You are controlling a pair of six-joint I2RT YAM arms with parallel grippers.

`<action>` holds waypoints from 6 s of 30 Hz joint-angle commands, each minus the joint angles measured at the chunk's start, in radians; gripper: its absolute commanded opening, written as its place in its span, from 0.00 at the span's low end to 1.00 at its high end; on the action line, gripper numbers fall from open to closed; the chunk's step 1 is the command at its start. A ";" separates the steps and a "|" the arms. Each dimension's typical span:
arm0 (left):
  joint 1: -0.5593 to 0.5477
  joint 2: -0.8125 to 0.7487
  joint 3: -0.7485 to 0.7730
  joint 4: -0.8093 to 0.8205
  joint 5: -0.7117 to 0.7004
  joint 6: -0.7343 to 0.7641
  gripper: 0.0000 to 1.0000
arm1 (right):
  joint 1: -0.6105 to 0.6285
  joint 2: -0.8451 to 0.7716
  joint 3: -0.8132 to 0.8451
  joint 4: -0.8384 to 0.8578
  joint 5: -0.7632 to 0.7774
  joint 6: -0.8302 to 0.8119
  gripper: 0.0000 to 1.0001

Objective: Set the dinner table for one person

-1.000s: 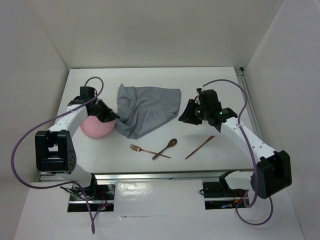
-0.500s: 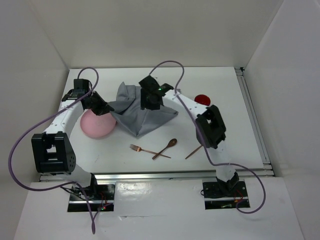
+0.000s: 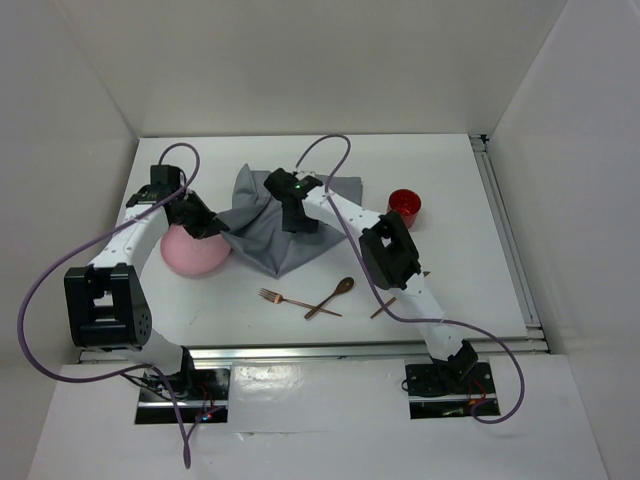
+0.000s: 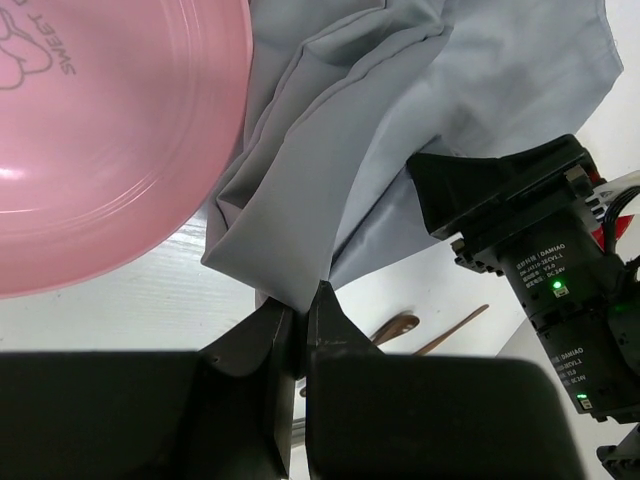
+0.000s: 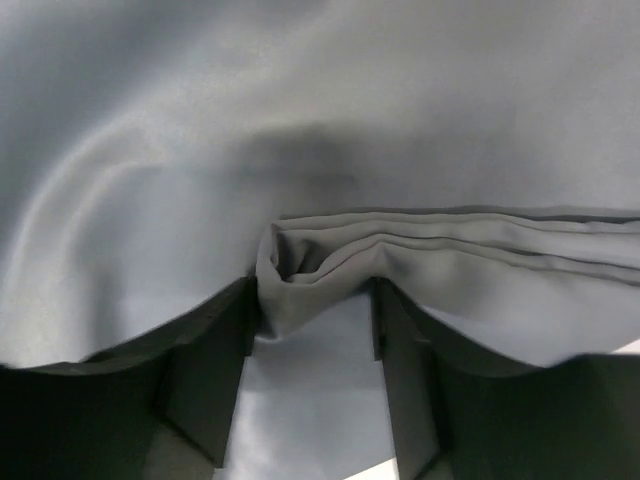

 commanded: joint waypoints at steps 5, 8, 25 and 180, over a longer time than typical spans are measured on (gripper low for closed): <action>0.006 -0.052 -0.010 0.012 0.025 0.030 0.00 | 0.023 -0.077 -0.039 -0.029 0.097 0.051 0.25; 0.006 -0.052 -0.010 0.003 0.015 0.040 0.00 | 0.023 -0.148 -0.039 -0.018 0.106 0.051 0.06; 0.026 -0.070 0.473 -0.199 0.063 0.102 0.00 | -0.079 -0.907 -0.406 0.097 0.132 -0.020 0.00; -0.459 0.496 0.532 -0.062 -0.383 -0.083 0.00 | -0.698 -1.133 -0.944 0.224 -0.360 -0.224 0.78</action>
